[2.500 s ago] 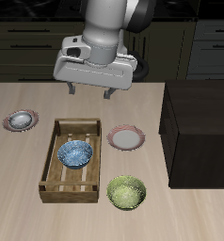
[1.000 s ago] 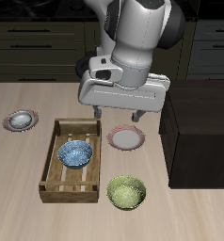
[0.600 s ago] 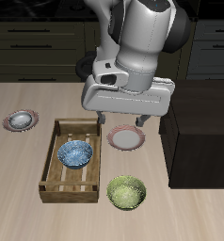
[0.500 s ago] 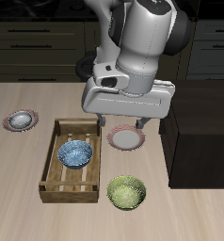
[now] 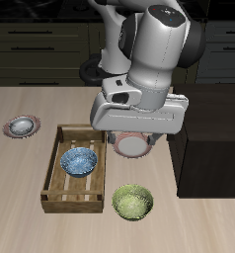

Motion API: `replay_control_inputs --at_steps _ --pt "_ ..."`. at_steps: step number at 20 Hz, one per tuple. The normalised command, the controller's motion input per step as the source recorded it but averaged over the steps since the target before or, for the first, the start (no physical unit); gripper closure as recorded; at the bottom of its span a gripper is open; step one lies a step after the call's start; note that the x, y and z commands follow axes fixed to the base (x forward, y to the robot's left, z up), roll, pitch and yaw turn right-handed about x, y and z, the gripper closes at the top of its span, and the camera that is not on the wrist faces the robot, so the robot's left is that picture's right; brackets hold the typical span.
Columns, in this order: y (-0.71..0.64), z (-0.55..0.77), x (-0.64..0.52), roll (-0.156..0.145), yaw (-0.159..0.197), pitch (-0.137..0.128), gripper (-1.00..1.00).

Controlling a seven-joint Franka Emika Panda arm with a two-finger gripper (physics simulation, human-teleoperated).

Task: Place the white bowl on the off-center plate and place the green bowl on top of the wooden shelf

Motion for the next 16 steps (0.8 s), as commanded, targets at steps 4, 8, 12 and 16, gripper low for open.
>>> replay_control_inputs --at_steps 4,8,12,16 --pt "0.06 -0.08 0.15 -0.002 0.028 0.013 -1.0" --pt "0.01 -0.12 0.11 -0.004 0.03 0.012 -1.0" --pt "-0.04 -0.31 0.15 -0.015 0.02 0.031 -1.0" --pt "-0.05 -0.14 0.08 -0.014 0.0 0.019 -1.0"
